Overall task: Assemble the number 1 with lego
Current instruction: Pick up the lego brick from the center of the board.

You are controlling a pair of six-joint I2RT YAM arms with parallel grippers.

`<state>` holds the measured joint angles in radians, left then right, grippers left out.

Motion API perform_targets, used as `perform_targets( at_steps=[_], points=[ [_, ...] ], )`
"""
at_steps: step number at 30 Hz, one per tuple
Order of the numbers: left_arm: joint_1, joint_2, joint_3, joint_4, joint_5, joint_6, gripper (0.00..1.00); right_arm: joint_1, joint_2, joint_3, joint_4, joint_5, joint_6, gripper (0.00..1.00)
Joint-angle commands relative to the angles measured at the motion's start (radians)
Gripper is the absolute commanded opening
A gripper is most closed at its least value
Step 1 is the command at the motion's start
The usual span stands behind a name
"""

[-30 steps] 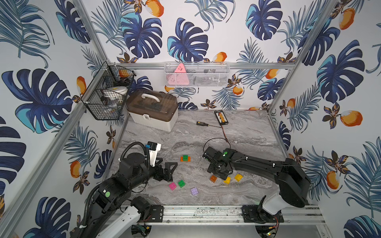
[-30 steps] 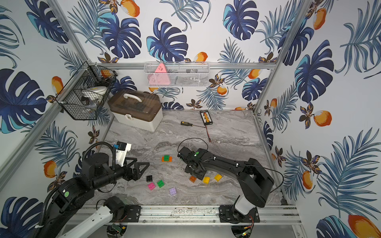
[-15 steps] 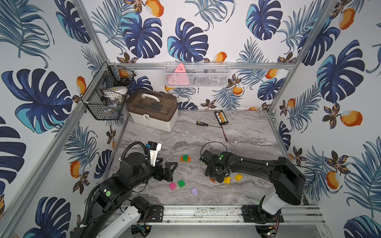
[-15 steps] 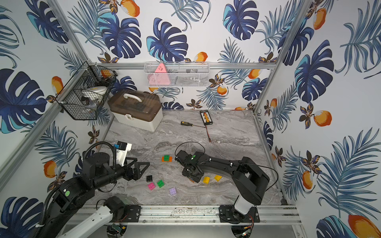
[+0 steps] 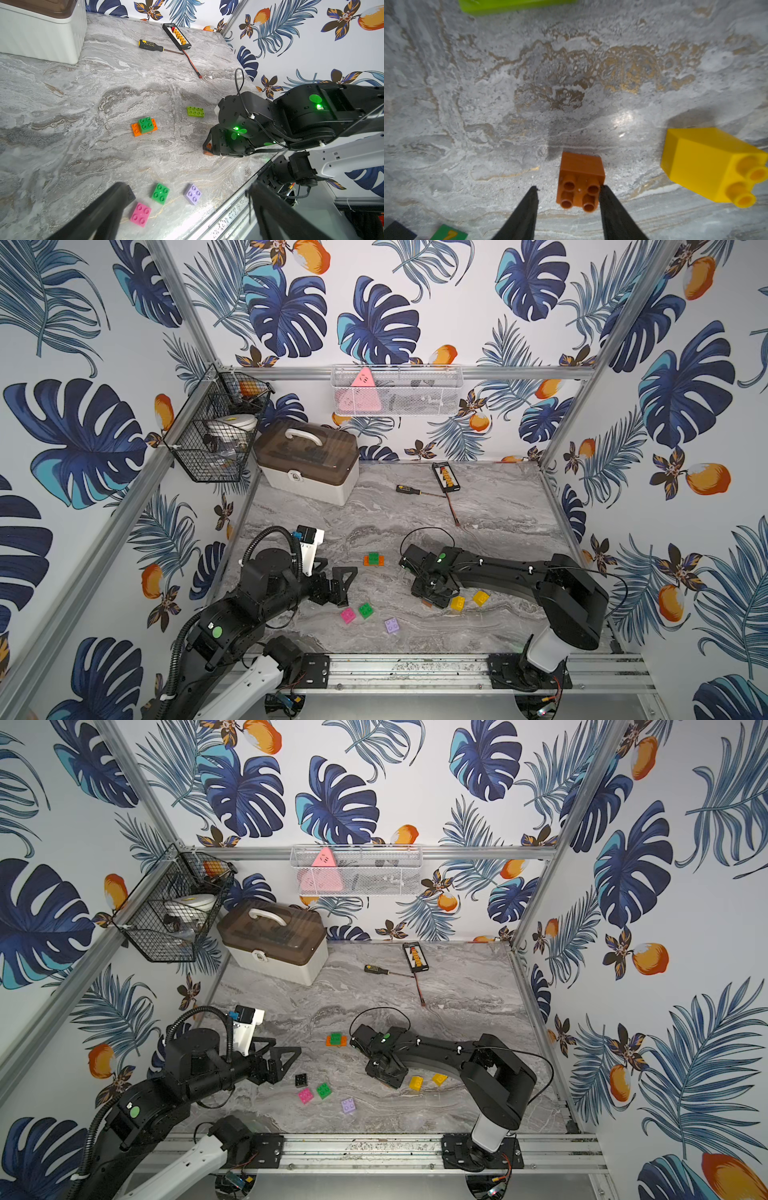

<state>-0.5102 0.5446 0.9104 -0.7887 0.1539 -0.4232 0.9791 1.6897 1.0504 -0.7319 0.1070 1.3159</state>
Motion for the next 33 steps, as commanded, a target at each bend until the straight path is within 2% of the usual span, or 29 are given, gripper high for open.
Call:
perform_targets(
  at_steps=[1,14,24,28,33],
  points=[
    [0.002,-0.001,0.002,0.023,-0.010,0.004,0.99,0.000,0.009,0.008,-0.040,0.030,-0.016,0.50],
    [0.002,-0.005,0.002,0.025,-0.014,0.004,0.99,0.012,-0.018,0.061,-0.081,0.049,-0.026,0.57],
    [0.001,-0.009,0.000,0.025,-0.017,0.003,0.99,0.012,-0.013,0.021,-0.070,0.052,-0.015,0.57],
    [0.001,-0.009,0.000,0.023,-0.017,0.003,0.99,0.013,-0.001,0.050,-0.127,0.088,-0.051,0.57],
    [0.001,-0.006,0.001,0.024,-0.016,0.003,0.99,0.012,0.055,0.129,-0.208,0.106,-0.166,0.75]
  ],
)
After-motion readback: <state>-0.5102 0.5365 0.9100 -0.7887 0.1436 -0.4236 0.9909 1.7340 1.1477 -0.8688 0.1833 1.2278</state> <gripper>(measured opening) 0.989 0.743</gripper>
